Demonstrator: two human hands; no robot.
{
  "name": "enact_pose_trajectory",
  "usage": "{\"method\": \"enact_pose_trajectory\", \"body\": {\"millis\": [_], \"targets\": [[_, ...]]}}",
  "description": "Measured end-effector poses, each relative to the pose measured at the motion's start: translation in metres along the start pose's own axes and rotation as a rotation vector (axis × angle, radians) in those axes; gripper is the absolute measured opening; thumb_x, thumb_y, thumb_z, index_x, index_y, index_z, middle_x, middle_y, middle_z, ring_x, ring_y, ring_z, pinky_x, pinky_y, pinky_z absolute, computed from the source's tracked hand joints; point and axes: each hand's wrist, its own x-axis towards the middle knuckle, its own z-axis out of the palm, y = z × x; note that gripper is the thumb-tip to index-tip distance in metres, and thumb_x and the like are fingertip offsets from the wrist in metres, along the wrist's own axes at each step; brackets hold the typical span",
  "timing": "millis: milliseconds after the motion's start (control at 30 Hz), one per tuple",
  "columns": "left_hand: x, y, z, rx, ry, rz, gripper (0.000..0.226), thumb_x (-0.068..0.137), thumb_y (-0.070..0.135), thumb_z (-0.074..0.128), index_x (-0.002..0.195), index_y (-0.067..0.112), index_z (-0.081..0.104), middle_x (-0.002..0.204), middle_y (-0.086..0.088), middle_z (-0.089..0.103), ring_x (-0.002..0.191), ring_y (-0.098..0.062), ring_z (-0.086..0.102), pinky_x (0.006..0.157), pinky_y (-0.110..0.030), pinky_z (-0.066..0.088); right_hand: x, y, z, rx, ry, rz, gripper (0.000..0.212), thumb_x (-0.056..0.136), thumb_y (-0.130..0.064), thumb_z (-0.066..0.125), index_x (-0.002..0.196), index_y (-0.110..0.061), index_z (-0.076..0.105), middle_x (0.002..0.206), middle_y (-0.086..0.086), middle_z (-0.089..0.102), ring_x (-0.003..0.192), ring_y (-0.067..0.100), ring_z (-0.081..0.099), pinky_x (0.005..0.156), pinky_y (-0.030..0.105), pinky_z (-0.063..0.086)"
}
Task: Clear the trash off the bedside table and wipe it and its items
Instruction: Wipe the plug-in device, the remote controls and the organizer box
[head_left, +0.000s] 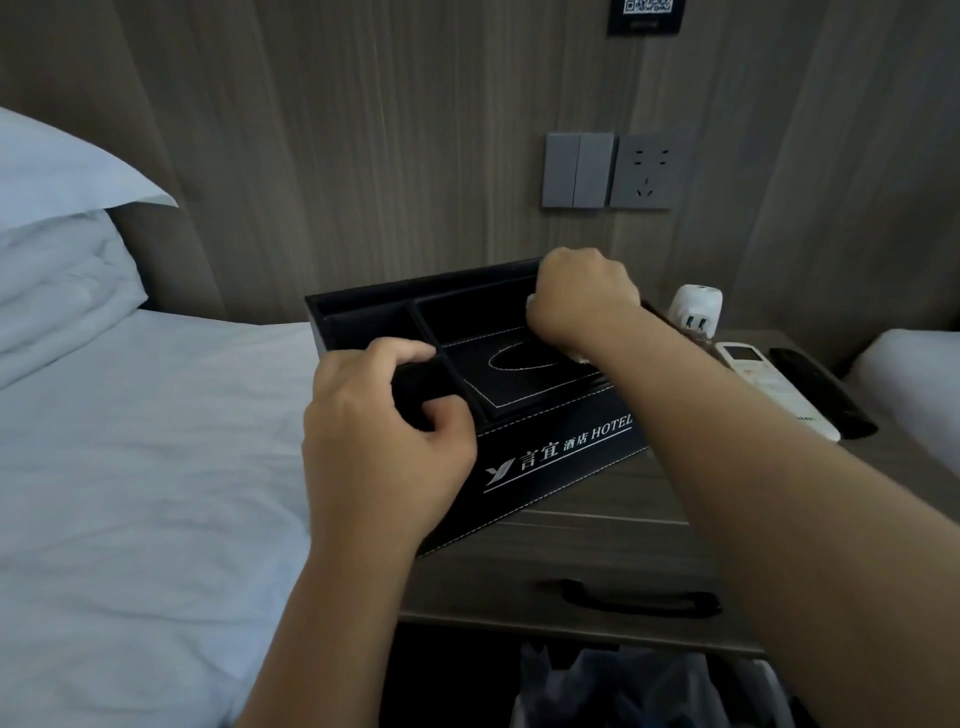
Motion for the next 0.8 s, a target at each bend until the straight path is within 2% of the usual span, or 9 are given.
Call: {"method": "enact_pose_trajectory", "body": {"millis": [100,233,333,433,533,600,667,733,800], "targets": [[0.0,0.0,0.001,-0.007,0.001,-0.005,0.03,0.073,0.011,0.064,0.1,0.026,0.067,0.1,0.006,0.056,0.07,0.006,0.051,0.061,-0.001,0.036,-0.005,-0.012,0.003,0.075,0.01,-0.082,0.028,0.088,-0.021,0.058,0.067,-0.011,0.042,0.072,0.006,0.047,0.076,0.031,0.052,0.063,0.031,0.038],[-0.001,0.001,0.001,0.002,0.01,-0.029,0.03,0.074,0.009,0.061,0.099,0.025,0.066,0.102,0.001,0.059,0.07,-0.005,0.046,0.061,-0.004,0.033,-0.022,-0.018,0.002,0.237,-0.084,-0.312,0.017,0.089,-0.03,0.058,0.091,-0.014,0.066,0.086,0.003,0.064,0.087,0.023,0.061,0.072,0.03,0.044],[-0.001,0.003,0.001,0.021,0.028,-0.047,0.031,0.076,0.008,0.058,0.1,0.024,0.066,0.104,-0.001,0.06,0.076,-0.01,0.047,0.059,-0.02,0.031,-0.038,-0.015,-0.012,0.453,-0.198,-0.419,0.013,0.091,-0.027,0.061,0.082,-0.02,0.068,0.074,-0.006,0.066,0.072,0.007,0.062,0.072,0.03,0.052],[0.0,0.002,0.001,0.039,0.037,-0.043,0.031,0.076,0.008,0.058,0.102,0.023,0.066,0.103,-0.001,0.059,0.076,-0.01,0.044,0.063,-0.021,0.032,-0.062,-0.005,-0.014,0.377,-0.058,-0.526,0.016,0.09,-0.031,0.059,0.075,-0.027,0.062,0.076,-0.011,0.061,0.073,0.006,0.057,0.065,0.023,0.044],[0.0,0.001,0.001,0.028,0.02,-0.019,0.03,0.076,0.008,0.058,0.102,0.023,0.066,0.103,0.0,0.059,0.077,-0.007,0.043,0.06,-0.006,0.029,-0.082,0.014,-0.012,0.33,0.107,-0.603,0.009,0.088,-0.026,0.059,0.084,-0.023,0.066,0.088,-0.003,0.062,0.081,0.017,0.059,0.071,0.034,0.048],[-0.001,0.0,0.0,0.0,0.002,-0.012,0.03,0.076,0.007,0.059,0.101,0.023,0.066,0.103,0.002,0.058,0.072,-0.003,0.044,0.064,0.002,0.03,-0.069,0.038,-0.014,0.263,0.168,-0.506,0.011,0.087,-0.019,0.059,0.087,-0.016,0.069,0.092,0.005,0.064,0.085,0.025,0.061,0.076,0.037,0.048],[-0.002,0.0,0.001,-0.026,-0.004,-0.016,0.03,0.076,0.006,0.059,0.099,0.024,0.066,0.103,0.004,0.057,0.073,0.009,0.048,0.063,0.006,0.028,-0.047,0.066,-0.017,0.141,0.223,-0.266,0.016,0.088,-0.015,0.055,0.091,-0.009,0.07,0.099,0.013,0.063,0.092,0.033,0.06,0.08,0.037,0.048],[-0.002,0.001,0.002,-0.04,0.0,-0.018,0.031,0.075,0.006,0.059,0.098,0.025,0.066,0.103,0.006,0.056,0.075,0.017,0.047,0.062,0.005,0.03,-0.033,0.083,-0.015,0.116,0.303,0.003,0.024,0.09,-0.016,0.048,0.096,0.0,0.065,0.105,0.021,0.058,0.097,0.04,0.057,0.079,0.038,0.045],[-0.002,0.001,0.002,-0.046,0.007,-0.018,0.03,0.075,0.006,0.059,0.097,0.025,0.066,0.103,0.006,0.056,0.076,0.018,0.048,0.062,0.004,0.032,-0.032,0.081,-0.009,0.098,0.334,0.157,0.027,0.093,-0.019,0.045,0.098,0.003,0.06,0.108,0.022,0.055,0.096,0.042,0.056,0.076,0.039,0.04]]}}
